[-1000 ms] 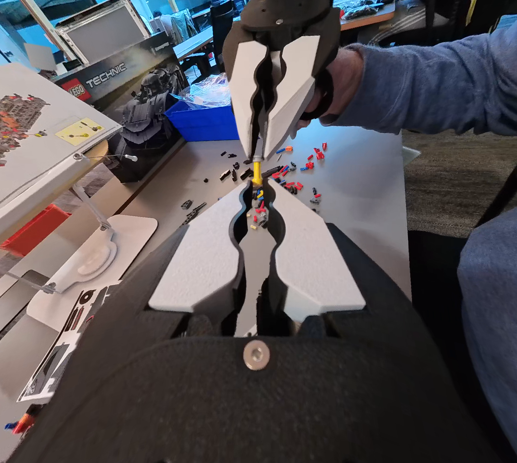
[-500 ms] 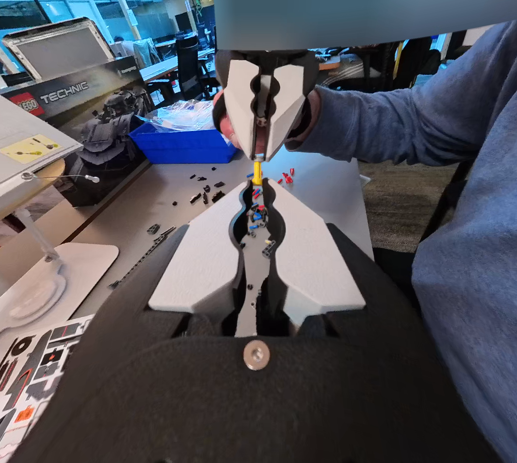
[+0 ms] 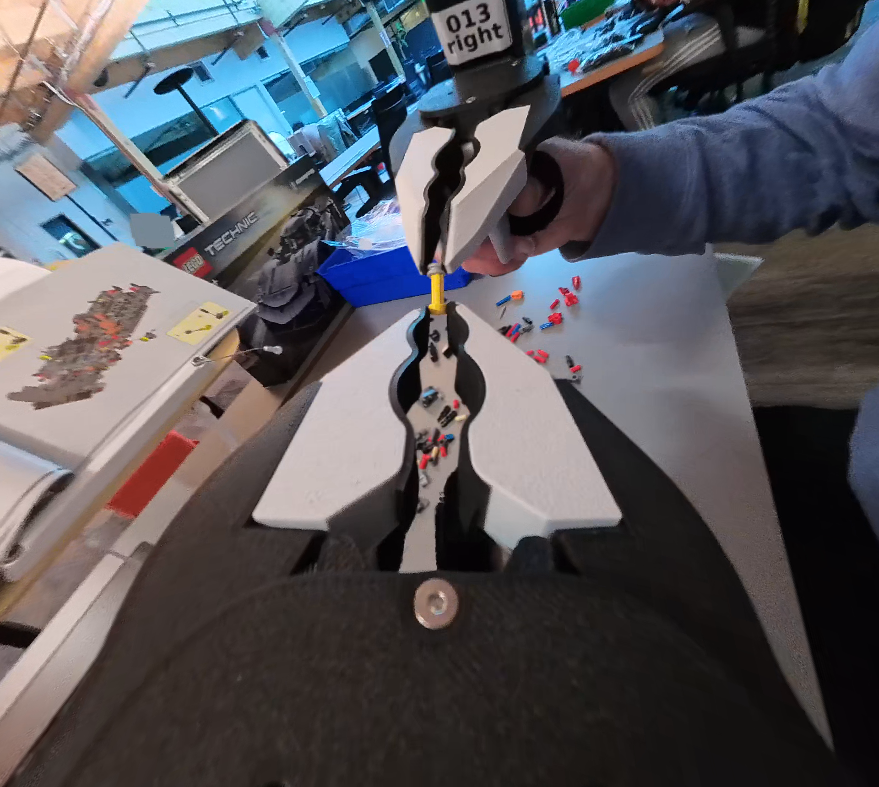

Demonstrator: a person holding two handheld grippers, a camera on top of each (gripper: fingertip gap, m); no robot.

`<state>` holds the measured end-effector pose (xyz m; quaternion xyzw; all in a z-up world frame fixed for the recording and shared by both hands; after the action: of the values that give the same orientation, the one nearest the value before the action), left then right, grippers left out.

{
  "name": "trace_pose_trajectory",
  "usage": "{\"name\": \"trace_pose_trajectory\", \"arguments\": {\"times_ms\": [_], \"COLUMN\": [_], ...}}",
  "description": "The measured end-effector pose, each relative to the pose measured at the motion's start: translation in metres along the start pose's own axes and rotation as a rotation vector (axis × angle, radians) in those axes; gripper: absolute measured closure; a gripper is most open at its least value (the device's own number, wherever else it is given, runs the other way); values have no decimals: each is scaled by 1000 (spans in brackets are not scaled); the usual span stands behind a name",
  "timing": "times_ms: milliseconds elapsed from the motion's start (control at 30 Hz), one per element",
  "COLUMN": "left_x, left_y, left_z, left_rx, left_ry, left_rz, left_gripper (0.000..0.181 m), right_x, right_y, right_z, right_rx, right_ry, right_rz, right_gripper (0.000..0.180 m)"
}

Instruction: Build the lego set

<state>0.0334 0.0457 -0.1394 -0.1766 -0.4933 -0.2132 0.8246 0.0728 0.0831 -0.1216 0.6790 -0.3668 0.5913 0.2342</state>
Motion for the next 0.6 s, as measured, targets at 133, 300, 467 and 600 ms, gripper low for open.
{"name": "trace_pose_trajectory", "arguments": {"times_ms": [133,300,467,600], "left_x": [3,6,8,8], "left_y": [3,7,10,13], "left_z": [2,5,7,9], "left_rx": [51,130,195,236], "left_ry": [100,207,305,365], "left_rz": [49,133,202,245], "left_gripper": [175,175,175,176], "right_x": [1,1,0,0], "right_y": [-3,-7,-10,-11], "right_z": [-1,-5,-8,-10], "right_rx": [-29,-72,-118,-142], "right_ry": [18,52,85,129], "right_rz": [-17,-47,-76,-96], "right_gripper": [177,177,177,177]}}
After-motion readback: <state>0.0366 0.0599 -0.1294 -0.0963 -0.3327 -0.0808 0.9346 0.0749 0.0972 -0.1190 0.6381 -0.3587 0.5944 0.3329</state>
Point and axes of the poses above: each gripper's, where its closed fingertips meet, y out along the fingers, x out of its top, z = x × y across the jaws, the point moved 3 cm from there along -y, back along the fingers, and after that the axes turned 1 degree about -z, right-handed, at the moved point
